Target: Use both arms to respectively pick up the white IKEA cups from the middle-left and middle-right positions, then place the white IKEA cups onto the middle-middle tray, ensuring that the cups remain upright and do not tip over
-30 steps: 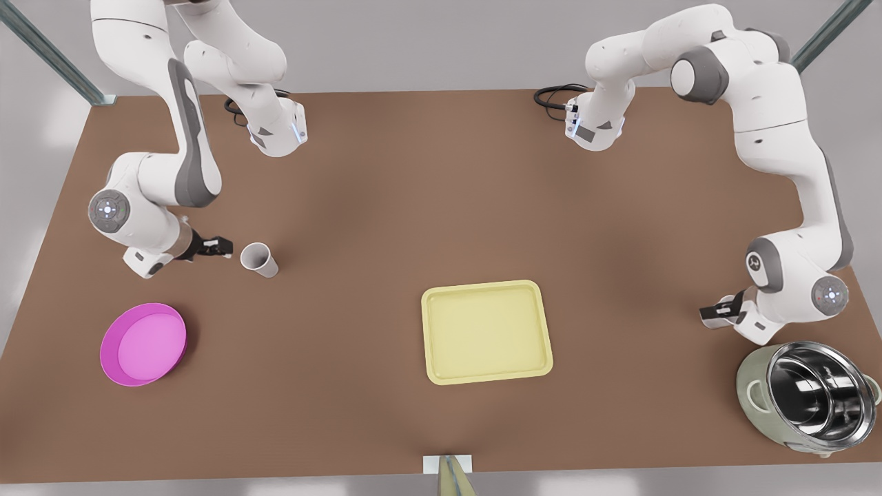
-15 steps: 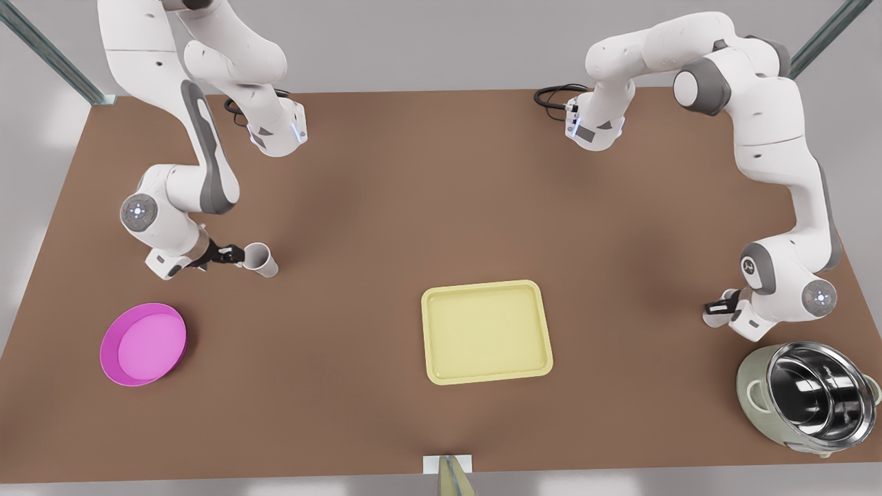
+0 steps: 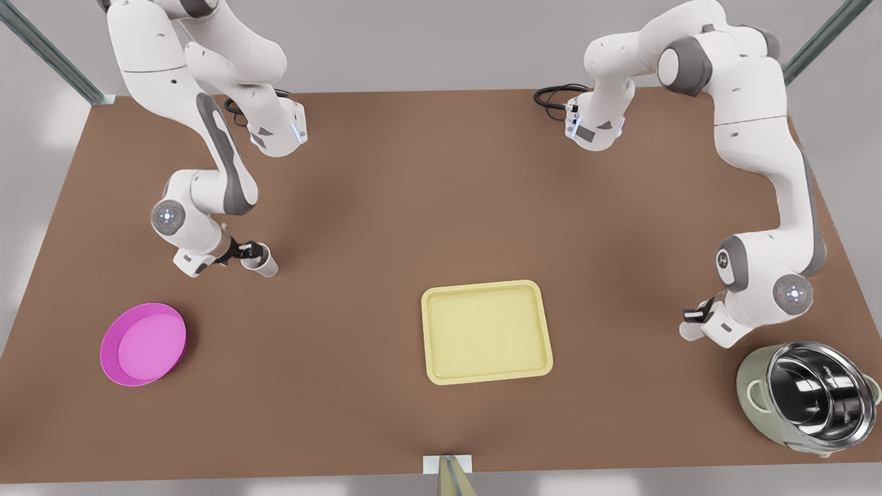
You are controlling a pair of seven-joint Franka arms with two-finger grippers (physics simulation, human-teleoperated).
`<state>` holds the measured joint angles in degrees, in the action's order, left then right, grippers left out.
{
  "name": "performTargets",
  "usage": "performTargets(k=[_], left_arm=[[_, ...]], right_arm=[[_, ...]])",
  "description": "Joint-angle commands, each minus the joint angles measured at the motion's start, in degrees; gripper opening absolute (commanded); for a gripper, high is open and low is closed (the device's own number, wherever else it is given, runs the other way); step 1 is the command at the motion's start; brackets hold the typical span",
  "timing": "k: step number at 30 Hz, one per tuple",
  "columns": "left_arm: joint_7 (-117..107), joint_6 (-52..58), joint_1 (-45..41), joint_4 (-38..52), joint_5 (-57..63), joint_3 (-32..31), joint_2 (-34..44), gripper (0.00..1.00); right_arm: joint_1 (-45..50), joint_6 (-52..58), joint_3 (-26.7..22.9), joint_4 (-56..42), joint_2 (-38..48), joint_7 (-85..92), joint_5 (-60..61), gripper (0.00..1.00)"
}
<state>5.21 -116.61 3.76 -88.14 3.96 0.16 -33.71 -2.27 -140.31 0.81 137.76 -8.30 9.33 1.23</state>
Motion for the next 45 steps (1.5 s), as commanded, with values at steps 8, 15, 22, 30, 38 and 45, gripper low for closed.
performTargets(k=[8, 15, 22, 30, 38, 45], left_arm=[[-61.28, 6.39, -24.15, 7.10, 1.85, -5.43, -4.26, 0.24], [-66.38, 0.68, -24.68, 8.86, 2.20, -8.25, -9.36, 0.26], [-66.74, -0.64, -24.86, 8.95, 3.43, -8.25, -10.33, 0.49], [-67.43, -0.47, -24.51, 9.21, 3.34, -8.25, -10.06, 1.00], [-54.28, 43.82, -7.90, 31.80, 1.23, -13.08, 1.71, 1.00], [-3.10, 34.78, -10.01, 8.15, 4.05, -5.87, 22.11, 1.00]], right_arm=[[0.16, -7.43, 0.07, 2.08, -3.04, 2.36, 0.18, 1.00], [1.21, -6.81, 0.07, 0.58, -3.12, 2.36, 0.18, 0.34], [1.39, -2.95, 0.07, -2.41, -3.04, 2.27, 0.09, 0.21], [20.71, 4.70, 0.25, -32.27, -16.56, -6.58, 13.71, 0.21], [34.00, 2.77, 1.21, -59.53, -34.94, -36.22, 13.63, 0.21], [34.87, -4.09, 3.50, -64.02, -43.38, -41.50, 13.89, 0.21]])
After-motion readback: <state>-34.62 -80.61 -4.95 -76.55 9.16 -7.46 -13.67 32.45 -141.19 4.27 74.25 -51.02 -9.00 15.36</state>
